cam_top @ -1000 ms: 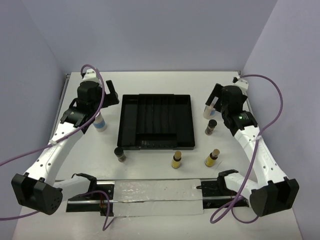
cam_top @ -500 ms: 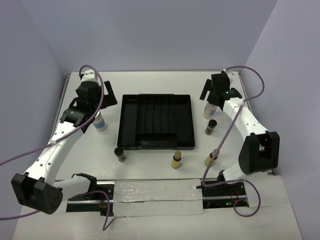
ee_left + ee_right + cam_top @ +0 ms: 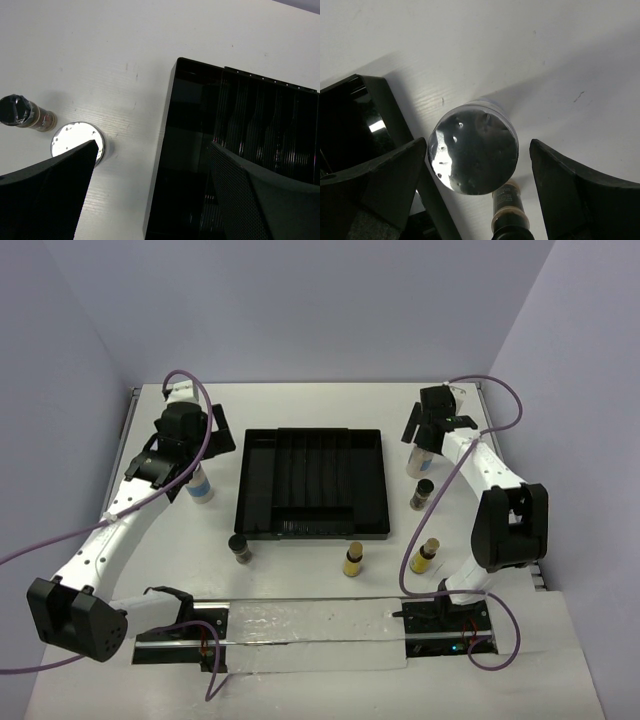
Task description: Organize the condiment bottles
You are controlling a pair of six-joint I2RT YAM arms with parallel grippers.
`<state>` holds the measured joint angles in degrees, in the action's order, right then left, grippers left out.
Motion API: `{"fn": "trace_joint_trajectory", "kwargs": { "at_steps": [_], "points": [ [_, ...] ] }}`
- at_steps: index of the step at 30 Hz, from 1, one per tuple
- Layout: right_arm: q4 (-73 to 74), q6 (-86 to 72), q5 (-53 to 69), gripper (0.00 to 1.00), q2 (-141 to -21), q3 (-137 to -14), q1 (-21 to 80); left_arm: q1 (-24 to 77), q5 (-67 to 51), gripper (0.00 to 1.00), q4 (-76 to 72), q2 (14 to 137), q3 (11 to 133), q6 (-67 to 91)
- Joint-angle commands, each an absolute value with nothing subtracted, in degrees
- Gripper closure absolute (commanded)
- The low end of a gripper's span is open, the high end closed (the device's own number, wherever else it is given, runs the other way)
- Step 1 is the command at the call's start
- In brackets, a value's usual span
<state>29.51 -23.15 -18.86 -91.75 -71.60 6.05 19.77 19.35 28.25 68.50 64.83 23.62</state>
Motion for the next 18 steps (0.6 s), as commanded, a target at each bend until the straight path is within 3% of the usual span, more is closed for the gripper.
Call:
{"fn": "trace_joint_trajectory", "kwargs": {
  "at_steps": [1, 4, 8, 12, 18],
  "points": [
    [27.11, -22.63, -20.61, 0.13, -92.68, -74.27, 5.49, 19.86, 20.52, 0.01, 28.30, 68.60, 67.90, 24.04],
    [26.76, -22.76, -21.07, 0.22, -92.75, -74.20, 5.54, 19.86, 20.57, 0.01, 28.39, 68.71, 67.76, 23.99],
    [26.41, -22.69, -22.09, 0.50, -91.96, -74.11, 5.61, 19.86, 20.50, 0.01, 28.55, 68.89, 67.92, 24.01],
    [26.59, -21.92, -22.56, 0.69, -89.00, -73.98, 5.62, 19.86, 20.57, 0.01, 28.78, 69.08, 67.94, 24.08],
    [28.15, -20.48, -21.59, 0.72, -82.54, -76.14, 6.79, 19.86, 20.86, 0.01, 28.94, 68.97, 68.11, 24.35]
  ]
}}
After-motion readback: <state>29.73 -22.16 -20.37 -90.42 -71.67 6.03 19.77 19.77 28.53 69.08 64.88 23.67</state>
